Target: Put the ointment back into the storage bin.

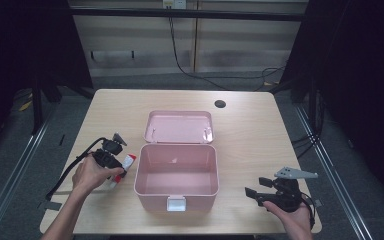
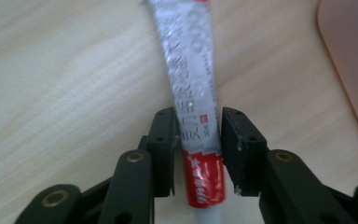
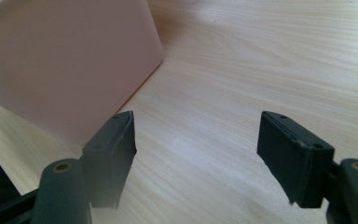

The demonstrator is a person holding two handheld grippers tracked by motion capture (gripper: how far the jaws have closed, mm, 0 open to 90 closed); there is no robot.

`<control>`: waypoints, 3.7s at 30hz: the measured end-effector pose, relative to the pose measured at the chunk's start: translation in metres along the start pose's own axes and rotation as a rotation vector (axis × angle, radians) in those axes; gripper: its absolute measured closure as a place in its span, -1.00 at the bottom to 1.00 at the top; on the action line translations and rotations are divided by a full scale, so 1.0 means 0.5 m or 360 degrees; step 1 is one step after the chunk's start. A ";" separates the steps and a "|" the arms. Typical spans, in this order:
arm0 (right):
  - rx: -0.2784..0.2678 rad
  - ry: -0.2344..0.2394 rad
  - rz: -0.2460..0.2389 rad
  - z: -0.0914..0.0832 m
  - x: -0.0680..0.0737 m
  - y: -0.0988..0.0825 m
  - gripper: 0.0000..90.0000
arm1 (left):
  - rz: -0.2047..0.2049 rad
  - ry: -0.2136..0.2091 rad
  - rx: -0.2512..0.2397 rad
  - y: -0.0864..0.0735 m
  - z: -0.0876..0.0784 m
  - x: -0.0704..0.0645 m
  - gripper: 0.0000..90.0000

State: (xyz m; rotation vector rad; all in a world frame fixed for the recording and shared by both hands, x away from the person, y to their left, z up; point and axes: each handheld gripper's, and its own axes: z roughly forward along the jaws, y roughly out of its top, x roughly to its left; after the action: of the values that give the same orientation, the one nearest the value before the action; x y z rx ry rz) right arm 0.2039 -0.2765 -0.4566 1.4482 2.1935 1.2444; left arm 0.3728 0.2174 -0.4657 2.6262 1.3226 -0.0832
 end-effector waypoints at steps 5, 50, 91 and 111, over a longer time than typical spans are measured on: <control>0.0009 -0.0002 -0.0001 0.002 0.001 0.000 -0.37 | 0.0043 0.0036 -0.0015 -0.003 0.001 -0.006 0.53; 0.0019 0.0004 0.0009 0.002 -0.001 -0.001 -0.37 | 0.0164 -0.0186 -0.0136 -0.075 -0.110 0.028 0.57; -0.0018 0.0019 -0.0015 0.000 0.004 0.003 -0.59 | 0.0385 -0.0309 -0.0376 -0.111 -0.264 -0.007 0.57; 0.0007 0.0027 -0.0029 0.004 0.004 0.002 -0.61 | 0.0661 -0.0318 -0.0351 -0.041 -0.328 -0.112 0.57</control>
State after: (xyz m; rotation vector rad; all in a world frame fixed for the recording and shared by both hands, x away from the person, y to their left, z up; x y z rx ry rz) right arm 0.2047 -0.2737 -0.4564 1.4210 2.2166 1.2510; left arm 0.3165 0.2181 -0.3005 2.5619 0.6651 -0.1253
